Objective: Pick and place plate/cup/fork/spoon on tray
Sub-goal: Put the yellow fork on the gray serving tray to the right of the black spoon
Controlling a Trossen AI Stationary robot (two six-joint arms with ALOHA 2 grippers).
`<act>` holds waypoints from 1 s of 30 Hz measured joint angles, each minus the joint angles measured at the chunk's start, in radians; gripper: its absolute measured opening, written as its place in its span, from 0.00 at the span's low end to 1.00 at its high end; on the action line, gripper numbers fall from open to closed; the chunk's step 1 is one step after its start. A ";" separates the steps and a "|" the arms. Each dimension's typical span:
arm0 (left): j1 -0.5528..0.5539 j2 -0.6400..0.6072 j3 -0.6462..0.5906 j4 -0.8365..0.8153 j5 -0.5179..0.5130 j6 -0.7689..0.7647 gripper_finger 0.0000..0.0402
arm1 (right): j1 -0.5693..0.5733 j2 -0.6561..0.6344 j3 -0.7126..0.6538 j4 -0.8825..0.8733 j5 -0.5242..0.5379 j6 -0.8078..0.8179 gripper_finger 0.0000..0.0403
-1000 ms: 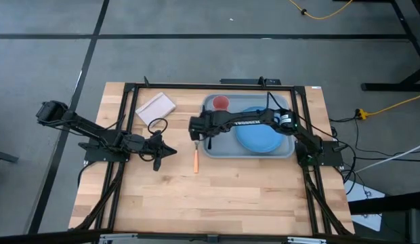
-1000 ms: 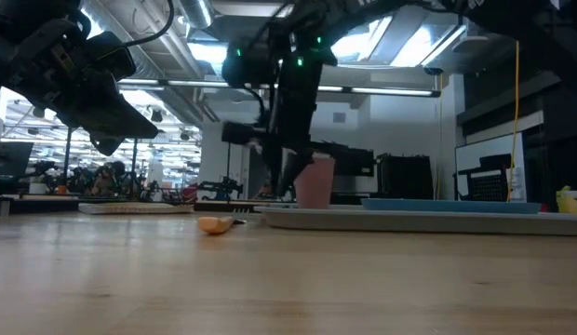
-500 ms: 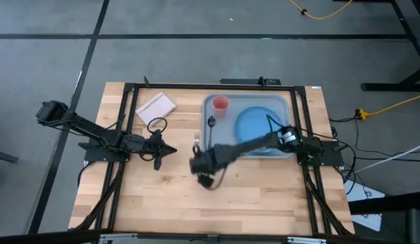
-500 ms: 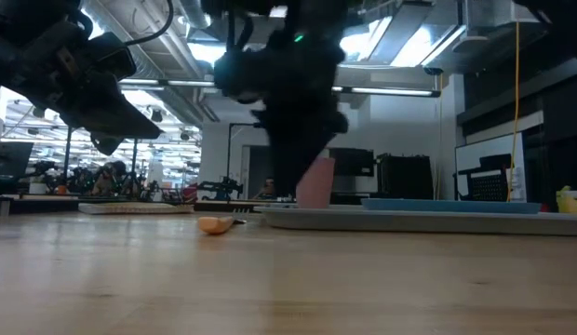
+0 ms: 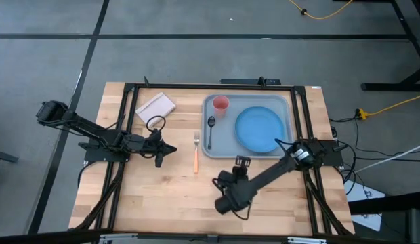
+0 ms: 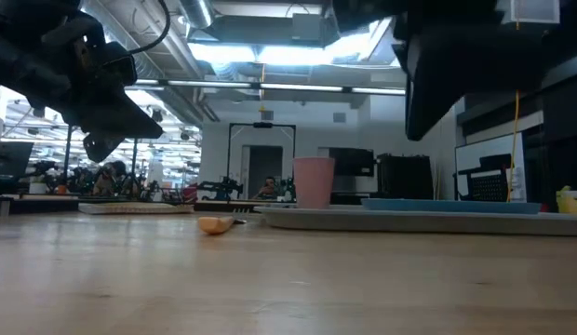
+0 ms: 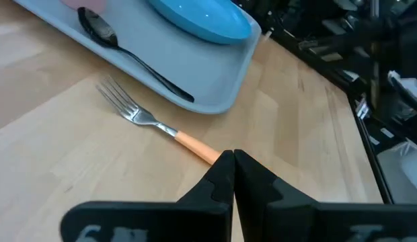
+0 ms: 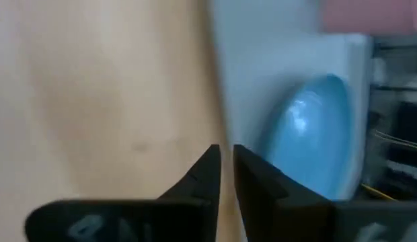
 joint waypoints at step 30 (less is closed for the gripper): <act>0.000 0.000 0.000 0.012 -0.114 0.005 0.00 | 0.141 -0.790 -1.067 0.936 0.259 -0.263 0.11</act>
